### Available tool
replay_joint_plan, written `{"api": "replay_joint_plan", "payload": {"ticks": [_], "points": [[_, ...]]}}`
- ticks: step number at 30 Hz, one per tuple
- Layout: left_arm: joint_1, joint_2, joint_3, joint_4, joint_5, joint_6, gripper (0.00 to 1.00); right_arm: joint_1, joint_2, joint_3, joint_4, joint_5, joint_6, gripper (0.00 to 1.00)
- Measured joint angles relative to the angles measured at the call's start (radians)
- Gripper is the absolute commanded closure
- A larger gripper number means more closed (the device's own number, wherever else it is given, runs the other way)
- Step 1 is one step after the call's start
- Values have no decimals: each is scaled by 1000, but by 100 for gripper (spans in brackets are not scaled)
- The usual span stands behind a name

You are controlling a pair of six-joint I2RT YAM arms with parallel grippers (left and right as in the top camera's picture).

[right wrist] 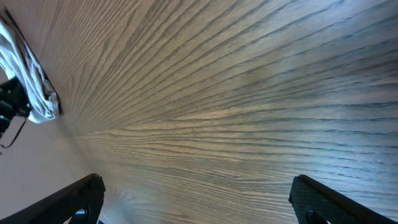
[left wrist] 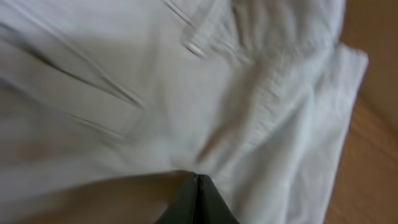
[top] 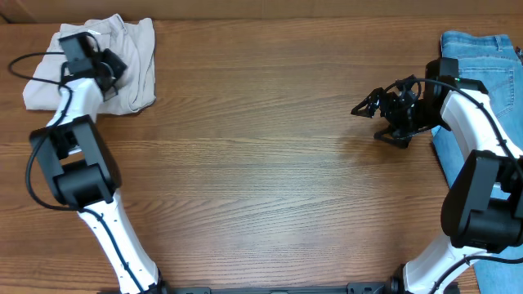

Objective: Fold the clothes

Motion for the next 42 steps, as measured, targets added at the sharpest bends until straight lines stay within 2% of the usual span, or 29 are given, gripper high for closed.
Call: {"api": "replay_joint_plan", "payload": {"ticks": [8, 12, 19, 23, 29, 38, 42], "points": [[-85, 3, 0, -45, 19, 79, 95, 12, 0, 0, -2, 3, 0, 0], [-94, -11, -1, -61, 34, 87, 86, 12, 0, 0, -2, 3, 0, 0], [-91, -173, -6, -35, 22, 99, 84, 12, 0, 0, 6, 3, 0, 0], [-91, -225, -4, -8, -48, 99, 84, 12, 0, 0, 5, 3, 0, 0], [-84, -209, -5, 26, -149, 99, 84, 12, 0, 0, -2, 15, 0, 0], [-66, -97, -4, 100, -208, 101, 78, 12, 0, 0, -31, 19, 0, 0], [-64, -40, -5, 127, -218, 103, 79, 12, 0, 0, -37, 19, 0, 0]]}}
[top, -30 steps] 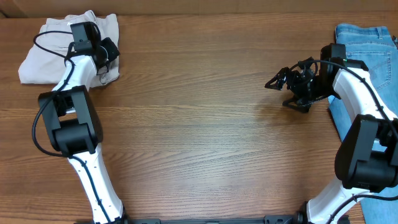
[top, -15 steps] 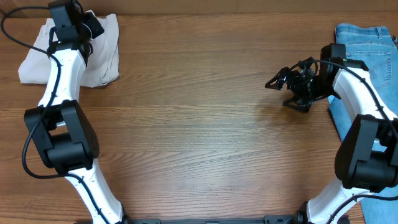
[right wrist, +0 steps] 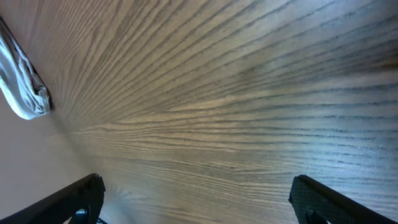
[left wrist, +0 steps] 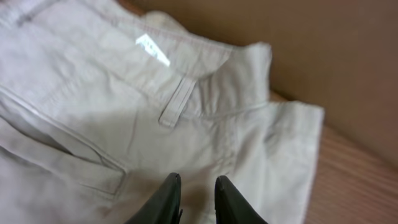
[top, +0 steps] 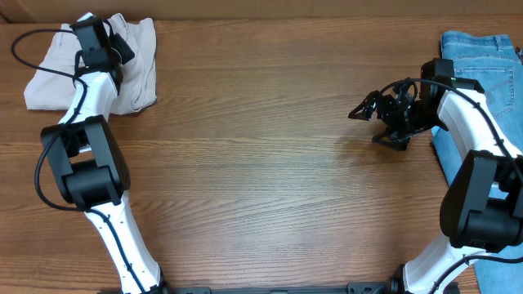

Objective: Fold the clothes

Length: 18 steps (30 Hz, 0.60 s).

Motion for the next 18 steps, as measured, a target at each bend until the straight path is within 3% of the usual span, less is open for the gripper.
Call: {"api": "replay_joint_plan", "payload": {"ticks": [18], "points": [[-37, 50, 0, -41, 105, 68, 82, 1, 0, 0, -2, 2, 0, 0]]}}
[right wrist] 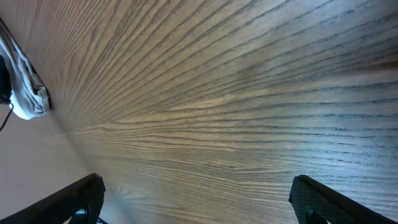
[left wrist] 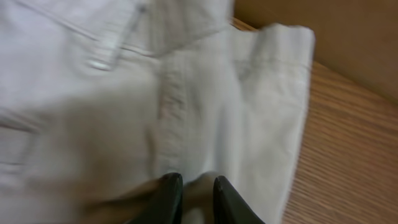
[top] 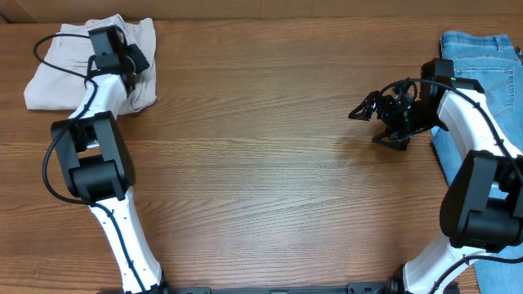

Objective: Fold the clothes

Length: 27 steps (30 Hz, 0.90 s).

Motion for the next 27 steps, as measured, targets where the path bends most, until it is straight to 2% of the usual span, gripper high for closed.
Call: {"api": "replay_joint_plan", "payload": {"ticks": [3, 9, 14, 20, 27], "points": [[-19, 0, 0, -15, 10, 26, 82, 0, 0, 0, -11, 0, -1, 0], [-26, -26, -1, -96, 90, 74, 74, 0, 0, 0, -17, 0, 0, 0], [-25, -168, -6, -150, 82, 88, 76, 0, 0, 0, -16, 0, 0, 0], [-11, -356, 2, -105, 32, 89, 78, 0, 0, 0, -8, 0, 0, 0], [24, -304, 11, -47, -21, 89, 77, 0, 0, 0, -5, 0, 0, 0]]}}
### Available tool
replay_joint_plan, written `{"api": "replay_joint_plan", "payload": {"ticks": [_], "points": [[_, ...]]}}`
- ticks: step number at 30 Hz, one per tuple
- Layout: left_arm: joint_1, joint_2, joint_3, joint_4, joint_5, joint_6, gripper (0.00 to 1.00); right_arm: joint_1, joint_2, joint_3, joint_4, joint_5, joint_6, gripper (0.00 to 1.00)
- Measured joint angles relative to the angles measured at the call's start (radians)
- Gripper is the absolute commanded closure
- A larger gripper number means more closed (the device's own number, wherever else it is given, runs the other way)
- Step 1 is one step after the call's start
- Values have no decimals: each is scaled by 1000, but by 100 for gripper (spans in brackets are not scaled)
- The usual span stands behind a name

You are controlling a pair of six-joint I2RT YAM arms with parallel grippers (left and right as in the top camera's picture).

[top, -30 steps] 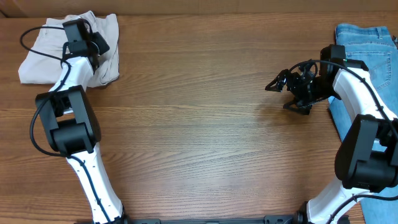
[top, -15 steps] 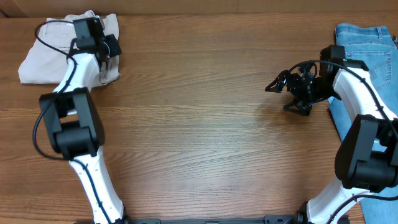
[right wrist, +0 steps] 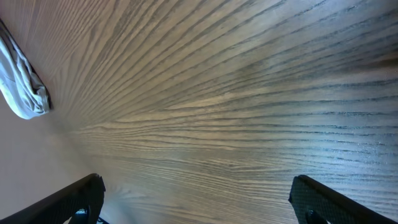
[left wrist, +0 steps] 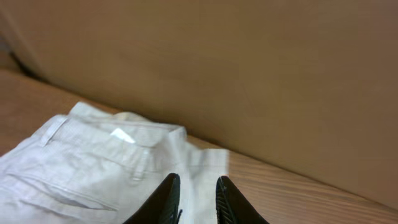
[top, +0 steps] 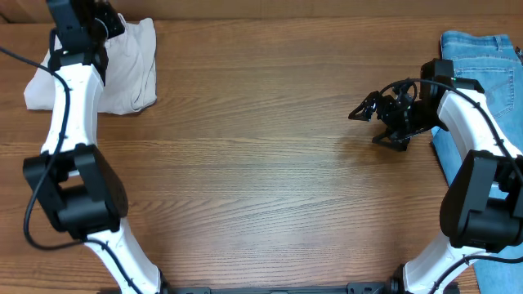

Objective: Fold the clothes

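A folded pale beige garment (top: 131, 69) lies at the table's far left corner; in the left wrist view the garment (left wrist: 93, 168) shows a waistband and a pocket seam. My left gripper (top: 106, 23) hangs above its far edge. There the left gripper (left wrist: 196, 182) is open by a narrow gap, with nothing between its fingers. Blue jeans (top: 478, 49) lie at the far right. My right gripper (top: 368, 110) hovers left of the jeans over bare wood. In its own view the right gripper (right wrist: 202, 190) is wide open and empty.
A brown wall (left wrist: 249, 74) rises right behind the beige garment. The wooden table (top: 270, 163) stretches between the two arms. In the right wrist view the beige garment (right wrist: 22, 93) appears far off at the left edge.
My left gripper was low over the beige garment's right edge; now it is raised and farther back-left, with the cloth well below it. The right arm has not moved.
First my left gripper was shut and close down on the beige garment. Then it stood slightly open over the waistband, then over the right edge, and now it is lifted clear. The garment stays folded in its corner. The right gripper has stayed open beside the jeans.
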Motion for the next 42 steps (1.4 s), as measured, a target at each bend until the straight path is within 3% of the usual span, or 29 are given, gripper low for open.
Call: {"api": "replay_joint_plan", "payload": {"ticks": [6, 11, 24, 27, 28, 30, 33, 42], "points": [[30, 172, 0, 97, -17, 0, 77, 0, 0, 0, -21, 2, 0, 0], [43, 278, -2, 180, -16, 1, 71, 0, 0, 0, -25, 9, 0, 0], [15, 367, -2, 200, 10, 29, 75, 0, 0, 0, -34, 12, 1, 0], [11, 367, -2, 200, 13, 54, 68, 0, 0, 0, -35, 12, 0, 0], [8, 367, -2, 198, 14, 65, 61, 1, 0, 0, -35, 12, 1, 0], [-3, 365, -2, 188, 16, 81, 59, 2, 0, 0, -36, 12, 2, 0], [-18, 350, -2, 164, 22, 95, 32, 13, 0, 0, -35, 13, 6, 0], [-50, 191, -3, 108, 36, 104, 16, 51, 0, 0, -27, 19, 13, 0]]}}
